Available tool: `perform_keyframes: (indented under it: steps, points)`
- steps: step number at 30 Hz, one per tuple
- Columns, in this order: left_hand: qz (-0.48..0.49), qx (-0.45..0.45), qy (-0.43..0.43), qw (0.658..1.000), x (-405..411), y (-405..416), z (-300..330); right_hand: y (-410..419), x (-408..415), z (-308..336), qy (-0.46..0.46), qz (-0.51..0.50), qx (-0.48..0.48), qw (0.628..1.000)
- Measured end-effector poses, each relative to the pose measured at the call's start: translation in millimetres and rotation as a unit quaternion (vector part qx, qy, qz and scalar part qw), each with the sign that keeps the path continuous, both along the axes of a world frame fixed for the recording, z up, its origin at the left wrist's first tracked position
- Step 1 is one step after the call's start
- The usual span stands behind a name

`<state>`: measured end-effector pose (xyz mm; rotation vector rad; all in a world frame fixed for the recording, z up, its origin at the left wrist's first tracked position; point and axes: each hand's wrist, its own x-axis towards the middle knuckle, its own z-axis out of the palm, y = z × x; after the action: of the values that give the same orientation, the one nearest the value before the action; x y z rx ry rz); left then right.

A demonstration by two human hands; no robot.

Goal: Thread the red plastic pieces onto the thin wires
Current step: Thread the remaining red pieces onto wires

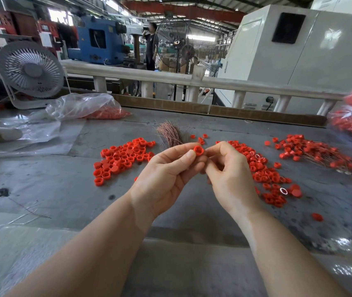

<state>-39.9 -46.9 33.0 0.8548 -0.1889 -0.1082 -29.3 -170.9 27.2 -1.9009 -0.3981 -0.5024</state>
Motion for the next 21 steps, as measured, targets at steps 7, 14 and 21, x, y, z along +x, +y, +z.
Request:
perform_keyframes:
  steps: [7,14,21]
  points:
    - [-0.009,-0.010,0.012,1.000,-1.3,0.0,-0.5,-0.6,2.1,-1.7,0.034,0.017,0.018,0.999]
    - [0.024,0.000,-0.012,1.000,-1.1,-0.9,-0.3,-0.7,1.3,-1.0,0.005,-0.015,0.013,1.000]
    - [0.107,0.067,-0.067,0.990,-0.4,-2.6,-2.9,0.6,-4.0,3.9,-0.119,-0.066,0.002,0.991]
